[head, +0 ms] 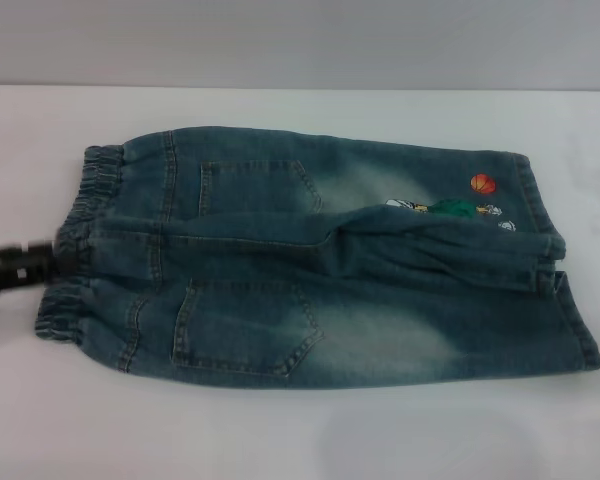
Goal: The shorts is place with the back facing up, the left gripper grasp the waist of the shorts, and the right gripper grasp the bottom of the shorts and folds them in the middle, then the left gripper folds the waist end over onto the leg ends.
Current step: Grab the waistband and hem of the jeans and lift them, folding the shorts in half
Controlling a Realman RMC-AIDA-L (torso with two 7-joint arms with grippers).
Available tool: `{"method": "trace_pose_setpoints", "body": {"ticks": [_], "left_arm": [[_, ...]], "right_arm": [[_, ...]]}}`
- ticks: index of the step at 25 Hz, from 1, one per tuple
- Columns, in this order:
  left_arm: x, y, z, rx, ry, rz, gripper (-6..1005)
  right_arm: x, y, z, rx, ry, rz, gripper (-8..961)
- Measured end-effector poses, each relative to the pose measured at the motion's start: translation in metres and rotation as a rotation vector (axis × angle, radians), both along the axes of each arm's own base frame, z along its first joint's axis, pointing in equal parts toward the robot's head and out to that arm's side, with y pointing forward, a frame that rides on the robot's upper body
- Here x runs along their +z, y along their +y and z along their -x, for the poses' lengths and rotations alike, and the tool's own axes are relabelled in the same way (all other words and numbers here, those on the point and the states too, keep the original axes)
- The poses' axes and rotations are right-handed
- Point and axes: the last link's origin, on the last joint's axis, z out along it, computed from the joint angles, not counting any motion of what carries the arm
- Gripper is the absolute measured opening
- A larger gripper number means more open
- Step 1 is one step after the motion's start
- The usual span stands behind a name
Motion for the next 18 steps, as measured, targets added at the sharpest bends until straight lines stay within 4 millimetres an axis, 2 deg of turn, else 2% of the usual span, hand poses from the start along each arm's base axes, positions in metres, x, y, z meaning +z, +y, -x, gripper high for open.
{"method": "trace_pose_setpoints", "body": {"ticks": [18], "left_arm": [[0.002,-0.009,0.023,0.146,0.123,0.090,852]], "right_arm": [[0.000,0.002,0.001,0.001,-0.001,0.001,645]]}}
